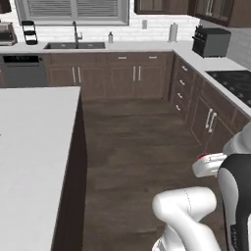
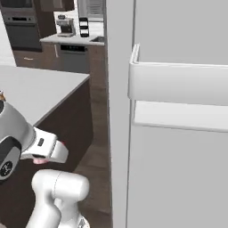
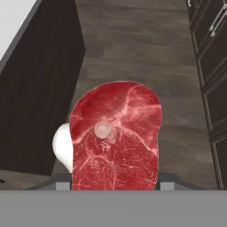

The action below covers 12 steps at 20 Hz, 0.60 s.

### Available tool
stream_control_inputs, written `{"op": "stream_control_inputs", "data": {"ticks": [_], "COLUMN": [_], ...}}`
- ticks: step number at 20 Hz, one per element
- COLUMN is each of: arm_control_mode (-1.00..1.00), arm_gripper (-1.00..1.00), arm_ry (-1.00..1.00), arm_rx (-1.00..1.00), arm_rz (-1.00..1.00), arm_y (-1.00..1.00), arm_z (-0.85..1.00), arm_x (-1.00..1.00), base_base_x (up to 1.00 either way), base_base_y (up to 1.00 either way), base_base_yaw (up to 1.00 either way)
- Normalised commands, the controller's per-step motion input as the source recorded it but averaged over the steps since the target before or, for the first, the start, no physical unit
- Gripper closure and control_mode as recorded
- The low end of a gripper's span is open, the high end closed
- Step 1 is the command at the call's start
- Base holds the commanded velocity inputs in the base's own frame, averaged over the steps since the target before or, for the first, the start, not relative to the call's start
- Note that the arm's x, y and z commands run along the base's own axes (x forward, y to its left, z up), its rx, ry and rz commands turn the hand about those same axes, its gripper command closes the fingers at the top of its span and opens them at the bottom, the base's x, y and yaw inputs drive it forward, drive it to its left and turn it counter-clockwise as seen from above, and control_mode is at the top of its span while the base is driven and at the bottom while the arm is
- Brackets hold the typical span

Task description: Place one eggplant and one steak in each tupperware on the nearby counter, to pack two identical lunches.

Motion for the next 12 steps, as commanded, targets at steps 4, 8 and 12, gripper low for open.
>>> {"op": "stream_control_inputs", "data": {"ticks": [4,8,12], "arm_control_mode": [1.00,1.00,1.00], "arm_gripper": [1.00,1.00,1.00], "arm_ry": [0.00,0.00,0.00], "arm_rx": [0.00,0.00,0.00], "arm_rz": [0.00,0.00,0.00], "arm_y": [0.00,0.00,0.00], "arm_z": [0.00,0.00,0.00], "arm_x": [0.00,0.00,0.00], "base_base_x": [1.00,1.00,1.00], "base_base_y": [-0.56,-0.76,-0.70], "base_base_yaw": [0.05,0.00,-0.35]}}
